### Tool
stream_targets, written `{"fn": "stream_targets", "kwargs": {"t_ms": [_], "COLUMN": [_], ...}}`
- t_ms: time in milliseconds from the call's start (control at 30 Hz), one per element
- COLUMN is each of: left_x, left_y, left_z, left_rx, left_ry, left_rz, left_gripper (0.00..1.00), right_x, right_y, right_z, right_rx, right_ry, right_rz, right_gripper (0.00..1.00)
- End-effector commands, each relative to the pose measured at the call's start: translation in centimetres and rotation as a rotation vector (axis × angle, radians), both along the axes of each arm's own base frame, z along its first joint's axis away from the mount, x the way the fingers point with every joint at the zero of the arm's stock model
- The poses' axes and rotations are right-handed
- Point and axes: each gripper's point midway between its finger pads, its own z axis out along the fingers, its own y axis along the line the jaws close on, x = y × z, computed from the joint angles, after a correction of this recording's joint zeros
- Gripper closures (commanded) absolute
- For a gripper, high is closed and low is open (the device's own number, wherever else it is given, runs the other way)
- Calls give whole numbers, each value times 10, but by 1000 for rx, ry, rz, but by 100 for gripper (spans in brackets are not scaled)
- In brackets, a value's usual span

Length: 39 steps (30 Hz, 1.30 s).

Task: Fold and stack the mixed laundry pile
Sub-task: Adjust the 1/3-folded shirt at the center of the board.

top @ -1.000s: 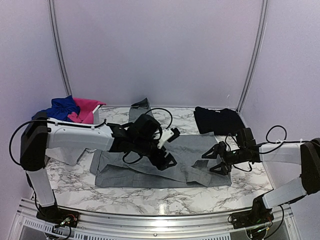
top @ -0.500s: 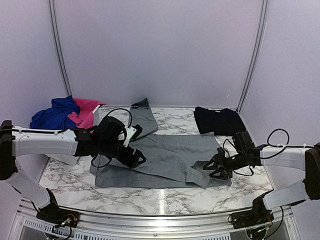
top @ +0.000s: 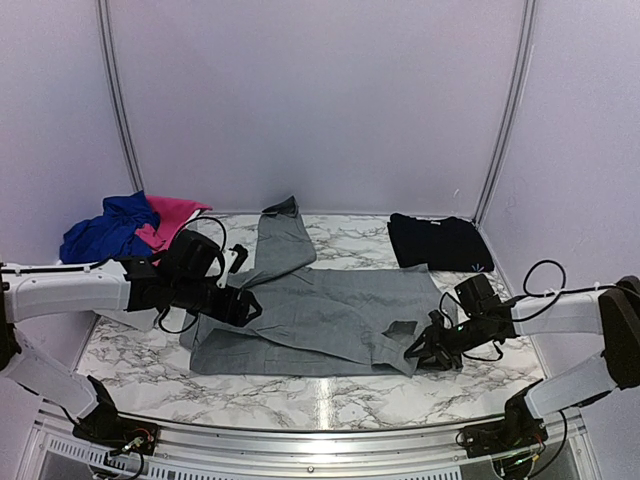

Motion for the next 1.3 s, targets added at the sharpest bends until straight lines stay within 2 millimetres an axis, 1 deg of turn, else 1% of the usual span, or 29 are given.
{"fn": "stream_targets", "kwargs": {"t_ms": [0,100,233,367,500,533,600,700,767,833,1000,1200,1267], "left_x": [-15,-22,-20,-10,-10,-12,-16,-13,-10,-7,-14,-14,-13], "left_y": [37,57,81,86,87,86,82,74,67,62,53,51,52], "left_z": [-16,-23,-29,-26,-37,-40,-45,-47,-47,-48,-58,-60,-63], "left_rx": [138,258,412,513,595,617,621,618,605,598,585,584,605], "left_ry": [61,71,47,8,16,12,19,-9,-30,-41,-14,-37,-40], "left_rz": [67,52,54,19,-76,-136,-204,-267,-298,-320,-400,-428,-431], "left_gripper": [15,15,17,19,22,23,23,27,30,36,52,54,59], "right_x": [17,25,33,42,52,54,57,62,63,65,69,69,69], "right_y": [8,6,5,1,-10,-14,-23,-32,-33,-33,-37,-39,-39], "right_z": [12,22,33,45,57,59,62,63,62,62,66,68,67], "right_rx": [5,-22,-51,-71,-93,-98,-104,-110,-109,-111,-117,-121,-120], "right_ry": [-50,-83,-110,-138,-166,-166,-173,-177,-174,-173,-180,-179,-176], "right_rz": [8,20,26,23,1,-7,-19,-34,-32,-27,-24,-17,-15], "right_gripper": [81,100,100,100,100,100,100,100,100,100,100,100,100]}}
